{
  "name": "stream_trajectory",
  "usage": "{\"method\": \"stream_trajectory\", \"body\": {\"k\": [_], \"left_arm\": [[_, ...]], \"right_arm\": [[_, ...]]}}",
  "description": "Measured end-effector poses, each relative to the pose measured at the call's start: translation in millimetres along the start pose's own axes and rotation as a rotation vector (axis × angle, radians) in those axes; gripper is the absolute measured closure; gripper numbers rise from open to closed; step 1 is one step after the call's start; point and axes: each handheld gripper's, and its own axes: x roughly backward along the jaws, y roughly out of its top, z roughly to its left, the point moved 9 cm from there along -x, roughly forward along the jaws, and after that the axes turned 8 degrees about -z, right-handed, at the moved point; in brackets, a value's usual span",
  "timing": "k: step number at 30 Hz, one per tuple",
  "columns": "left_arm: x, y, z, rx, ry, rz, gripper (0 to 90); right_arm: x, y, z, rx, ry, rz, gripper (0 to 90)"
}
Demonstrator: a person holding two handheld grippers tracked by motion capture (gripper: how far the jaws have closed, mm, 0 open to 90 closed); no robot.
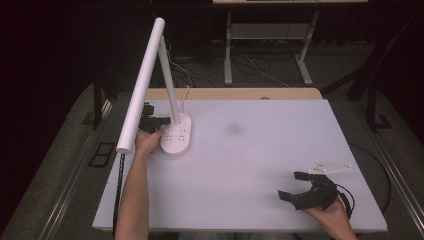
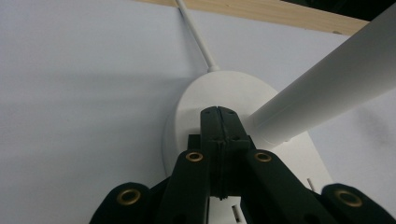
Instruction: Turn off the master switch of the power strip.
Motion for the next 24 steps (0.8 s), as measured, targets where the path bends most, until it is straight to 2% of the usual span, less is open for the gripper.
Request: {"method": "stream_trajectory", "body": {"k": [2,3,4,6,7,9,11,19,24], "left_arm": [[0.6,0.5,0.6,0.015,-0.002,-0.004,90.0],[2.8,2.8,0.8,0.039,0.009,-0.018,90.0],[3.8,2.7,0.9,0.036,0.013,-0.014,89.9],[5.5,1.0,-1.5,0.003,0.002,-0.003,89.7],[6.1,1.0,-3.3,-0.007,-0.006,-0.012,89.7],[7.9,3.2,-6.6,0.005,-0.025,-0.049,89.6],[9.1,4.7,-8.0,0.006,-0.024,-0.057,89.6],[21.0,13.4,-13.8,-0.028,-0.051,-0.094,89.7],[30.5,17.2,-14.0,-0.044,-0.048,-0.11,89.7]], "right_arm": [[0.1,0.2,-0.1,0.001,-0.001,-0.002,0.1],[0.3,0.6,-0.5,0.002,-0.003,-0.004,0.1],[0.9,1.1,-1.0,0.002,-0.008,-0.009,0.1],[2.9,2.6,-1.7,0.005,-0.013,-0.024,0.1],[4.0,3.0,-2.0,0.003,-0.016,-0.027,0.1],[4.5,3.4,-3.3,-0.002,-0.017,-0.03,0.1],[3.8,3.3,-3.3,-0.003,-0.017,-0.027,0.1],[3.5,3.6,-1.9,0.003,-0.013,-0.026,0.1],[3.4,3.4,-0.9,0.003,-0.01,-0.021,0.1]]}}
